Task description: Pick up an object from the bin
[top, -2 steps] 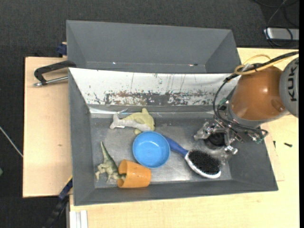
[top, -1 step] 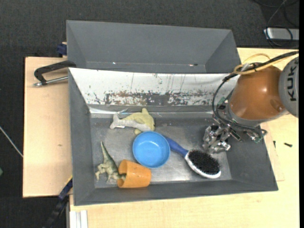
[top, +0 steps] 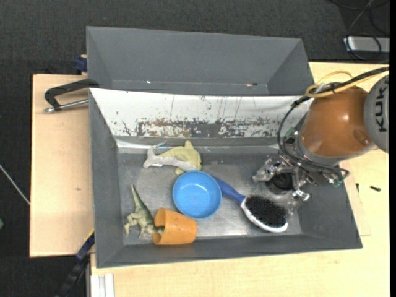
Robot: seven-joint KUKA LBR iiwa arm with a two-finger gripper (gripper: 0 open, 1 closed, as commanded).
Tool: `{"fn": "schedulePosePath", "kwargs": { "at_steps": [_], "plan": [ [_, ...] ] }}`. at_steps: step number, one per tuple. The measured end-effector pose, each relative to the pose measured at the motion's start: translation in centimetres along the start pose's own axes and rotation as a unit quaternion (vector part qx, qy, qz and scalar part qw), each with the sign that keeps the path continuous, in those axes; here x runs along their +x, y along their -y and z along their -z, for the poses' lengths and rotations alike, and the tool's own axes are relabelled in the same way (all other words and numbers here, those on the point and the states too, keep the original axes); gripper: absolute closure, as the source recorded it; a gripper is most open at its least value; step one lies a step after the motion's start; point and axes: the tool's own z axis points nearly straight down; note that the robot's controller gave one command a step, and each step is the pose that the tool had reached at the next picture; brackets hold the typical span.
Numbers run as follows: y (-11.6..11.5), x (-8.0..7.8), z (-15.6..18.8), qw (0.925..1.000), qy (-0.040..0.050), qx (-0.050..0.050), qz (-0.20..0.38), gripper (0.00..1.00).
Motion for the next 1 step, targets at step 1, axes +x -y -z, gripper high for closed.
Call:
{"fn": "schedulePosePath", "kwargs": {
  "at_steps": [1],
  "plan": [
    [-0.09,-0.29,0.02,1.0,0.0038,0.001,0.001,1.0]
  ]
}}
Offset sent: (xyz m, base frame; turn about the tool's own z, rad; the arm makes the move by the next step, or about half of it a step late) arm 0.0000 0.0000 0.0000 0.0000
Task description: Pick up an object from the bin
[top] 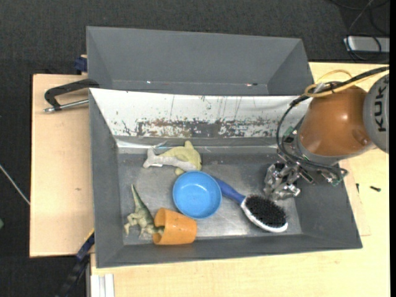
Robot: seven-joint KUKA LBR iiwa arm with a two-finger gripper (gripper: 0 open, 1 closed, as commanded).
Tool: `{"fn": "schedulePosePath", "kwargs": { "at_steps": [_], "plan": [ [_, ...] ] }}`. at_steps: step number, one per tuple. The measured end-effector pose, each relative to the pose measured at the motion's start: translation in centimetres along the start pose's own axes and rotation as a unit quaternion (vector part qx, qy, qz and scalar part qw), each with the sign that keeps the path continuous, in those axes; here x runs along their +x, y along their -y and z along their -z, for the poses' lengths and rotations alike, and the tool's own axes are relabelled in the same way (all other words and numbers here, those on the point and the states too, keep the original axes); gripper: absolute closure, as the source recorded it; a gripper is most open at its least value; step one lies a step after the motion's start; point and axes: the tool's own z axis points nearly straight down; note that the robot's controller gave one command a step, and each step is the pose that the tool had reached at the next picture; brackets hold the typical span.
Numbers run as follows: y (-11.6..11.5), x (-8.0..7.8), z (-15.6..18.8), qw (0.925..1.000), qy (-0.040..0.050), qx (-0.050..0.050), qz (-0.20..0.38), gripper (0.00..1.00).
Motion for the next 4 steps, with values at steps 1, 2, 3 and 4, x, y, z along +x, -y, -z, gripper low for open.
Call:
{"fn": "schedulePosePath", "kwargs": {
  "at_steps": [1,2,3,4],
  "plan": [
    [0.1,0.3,0.0,1.0,-0.0038,-0.001,0.0,0.0],
    [-1.1,-1.6,0.2,0.9996,-0.0016,-0.001,-0.028,0.0],
    [-11.4,-10.9,0.2,0.9902,0.0004,0.0,0.14,0.0],
    [-18.9,-10.4,5.1,0.9814,0.0064,0.004,0.192,0.0]
  ]
}}
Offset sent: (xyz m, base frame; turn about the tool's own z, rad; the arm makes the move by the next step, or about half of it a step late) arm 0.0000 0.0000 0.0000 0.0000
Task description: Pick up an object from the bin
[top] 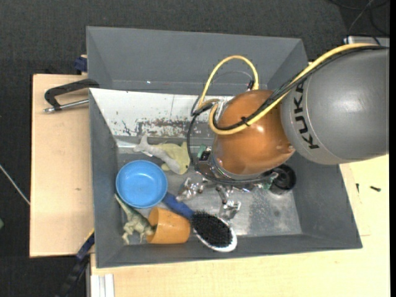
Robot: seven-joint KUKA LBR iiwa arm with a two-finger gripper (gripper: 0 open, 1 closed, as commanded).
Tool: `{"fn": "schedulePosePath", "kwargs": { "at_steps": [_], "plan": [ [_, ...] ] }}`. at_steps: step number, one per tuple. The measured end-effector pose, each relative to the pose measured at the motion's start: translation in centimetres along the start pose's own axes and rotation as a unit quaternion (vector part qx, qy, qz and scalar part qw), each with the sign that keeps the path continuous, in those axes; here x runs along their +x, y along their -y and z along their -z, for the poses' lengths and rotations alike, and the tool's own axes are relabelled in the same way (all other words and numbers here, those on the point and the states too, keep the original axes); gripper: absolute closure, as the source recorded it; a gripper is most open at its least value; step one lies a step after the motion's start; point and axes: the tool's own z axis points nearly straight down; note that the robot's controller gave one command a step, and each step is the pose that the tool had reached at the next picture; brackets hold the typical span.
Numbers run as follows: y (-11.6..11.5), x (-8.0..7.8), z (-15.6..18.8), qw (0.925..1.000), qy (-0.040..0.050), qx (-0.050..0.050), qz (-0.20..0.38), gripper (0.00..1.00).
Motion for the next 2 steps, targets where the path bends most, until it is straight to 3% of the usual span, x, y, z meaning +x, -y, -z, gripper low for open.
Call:
{"fn": "schedulePosePath", "kwargs": {
  "at_steps": [1,2],
  "plan": [
    [-0.9,-3.8,-1.5,0.9773,-0.003,-0.007,0.212,0.0],
    [0.7,0.2,-5.1,0.9555,-0.0015,-0.004,0.295,0.0]
  ]
}}
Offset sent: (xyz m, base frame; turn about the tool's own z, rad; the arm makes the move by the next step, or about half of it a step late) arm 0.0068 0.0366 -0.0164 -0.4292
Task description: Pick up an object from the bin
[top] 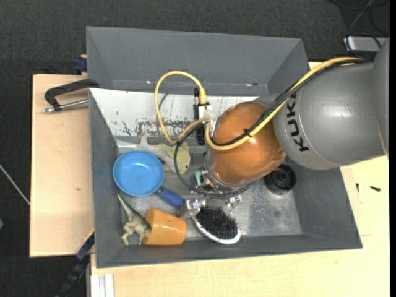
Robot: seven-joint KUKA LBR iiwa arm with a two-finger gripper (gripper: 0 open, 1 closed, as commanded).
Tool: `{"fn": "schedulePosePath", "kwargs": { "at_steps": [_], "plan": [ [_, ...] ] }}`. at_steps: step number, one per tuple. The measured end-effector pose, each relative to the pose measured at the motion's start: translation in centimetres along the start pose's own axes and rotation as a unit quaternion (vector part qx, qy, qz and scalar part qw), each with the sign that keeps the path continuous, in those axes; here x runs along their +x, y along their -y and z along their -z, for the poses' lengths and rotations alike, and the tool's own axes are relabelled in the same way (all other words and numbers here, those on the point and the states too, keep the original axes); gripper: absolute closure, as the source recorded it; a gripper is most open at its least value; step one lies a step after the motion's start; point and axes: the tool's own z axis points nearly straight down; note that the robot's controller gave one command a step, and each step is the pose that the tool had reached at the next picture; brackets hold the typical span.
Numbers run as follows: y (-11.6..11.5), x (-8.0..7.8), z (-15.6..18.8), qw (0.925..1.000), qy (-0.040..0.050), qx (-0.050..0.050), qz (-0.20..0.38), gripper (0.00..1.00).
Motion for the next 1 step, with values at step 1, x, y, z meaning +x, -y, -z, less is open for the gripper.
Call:
{"fn": "schedulePosePath", "kwargs": {
  "at_steps": [1],
  "plan": [
    [1.79,-1.48,-0.11,0.9988,-0.0017,-0.006,0.048,0.0]
  ]
}}
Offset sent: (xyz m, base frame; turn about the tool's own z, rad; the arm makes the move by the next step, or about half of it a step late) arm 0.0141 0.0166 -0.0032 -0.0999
